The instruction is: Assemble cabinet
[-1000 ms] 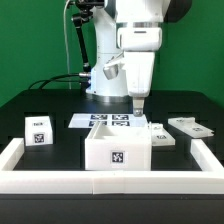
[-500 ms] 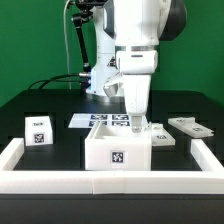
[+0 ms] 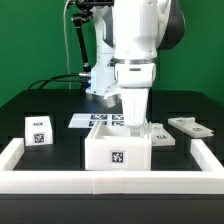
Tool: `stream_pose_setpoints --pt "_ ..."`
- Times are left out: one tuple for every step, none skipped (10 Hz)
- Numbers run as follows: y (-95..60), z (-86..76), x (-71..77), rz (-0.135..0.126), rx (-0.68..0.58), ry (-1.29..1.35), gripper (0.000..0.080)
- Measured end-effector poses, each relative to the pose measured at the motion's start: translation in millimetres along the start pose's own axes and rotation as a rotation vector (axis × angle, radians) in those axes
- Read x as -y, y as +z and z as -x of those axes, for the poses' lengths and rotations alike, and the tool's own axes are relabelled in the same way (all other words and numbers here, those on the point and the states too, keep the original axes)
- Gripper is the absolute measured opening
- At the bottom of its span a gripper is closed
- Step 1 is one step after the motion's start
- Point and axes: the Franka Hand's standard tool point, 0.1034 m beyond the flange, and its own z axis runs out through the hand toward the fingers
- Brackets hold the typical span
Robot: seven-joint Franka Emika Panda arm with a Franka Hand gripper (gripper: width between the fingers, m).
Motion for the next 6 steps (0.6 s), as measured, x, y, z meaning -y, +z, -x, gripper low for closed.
stream_pose_setpoints --pt "1.0 0.0 0.0 -0.001 0.000 0.002 0.0798" --pt "0.3 -0.2 -1.0 0.000 0.000 0.004 0.0709" --pt "-1.6 -0.5 -2.5 0.003 0.000 0.012 0.0575" --pt "-0.8 -0.2 -1.9 0.001 0.000 0.013 0.0575" --pt "-0.3 0.0 -1.5 0.000 0.000 0.013 0.0402" --pt "-0.2 0.1 -1.5 0.000 0.000 0.013 0.0227"
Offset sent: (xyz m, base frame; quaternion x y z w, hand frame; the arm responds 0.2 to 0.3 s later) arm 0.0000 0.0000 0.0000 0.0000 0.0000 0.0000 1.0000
